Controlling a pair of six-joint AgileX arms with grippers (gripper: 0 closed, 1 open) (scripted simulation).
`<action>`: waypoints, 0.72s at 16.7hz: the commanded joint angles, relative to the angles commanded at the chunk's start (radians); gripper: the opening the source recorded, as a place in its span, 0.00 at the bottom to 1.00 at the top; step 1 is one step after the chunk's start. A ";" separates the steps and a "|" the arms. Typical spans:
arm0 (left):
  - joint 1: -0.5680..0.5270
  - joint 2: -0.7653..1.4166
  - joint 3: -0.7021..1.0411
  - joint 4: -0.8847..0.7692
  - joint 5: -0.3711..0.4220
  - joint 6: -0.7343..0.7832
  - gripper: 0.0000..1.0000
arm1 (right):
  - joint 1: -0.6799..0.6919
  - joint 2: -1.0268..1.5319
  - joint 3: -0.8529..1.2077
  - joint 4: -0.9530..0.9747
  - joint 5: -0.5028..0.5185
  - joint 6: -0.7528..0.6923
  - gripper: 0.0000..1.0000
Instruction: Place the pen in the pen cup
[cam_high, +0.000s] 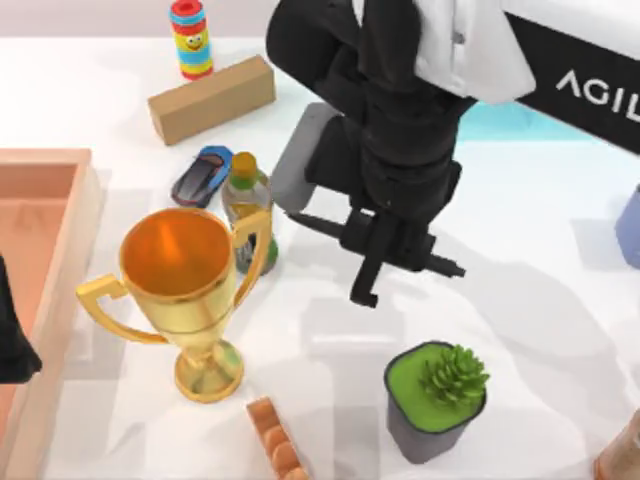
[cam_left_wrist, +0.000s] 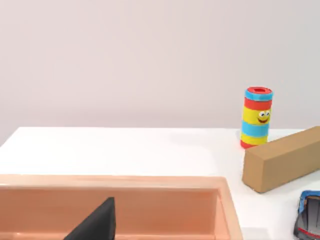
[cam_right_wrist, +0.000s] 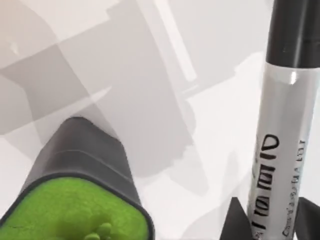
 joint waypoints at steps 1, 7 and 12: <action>0.000 0.000 0.000 0.000 0.000 0.000 1.00 | 0.004 0.002 -0.002 0.003 -0.001 -0.001 0.00; 0.000 0.000 0.000 0.000 0.000 0.000 1.00 | -0.006 0.000 -0.005 0.009 -0.009 0.002 0.00; 0.000 0.000 0.000 0.000 0.000 0.000 1.00 | -0.100 -0.016 -0.101 0.200 -0.170 0.036 0.00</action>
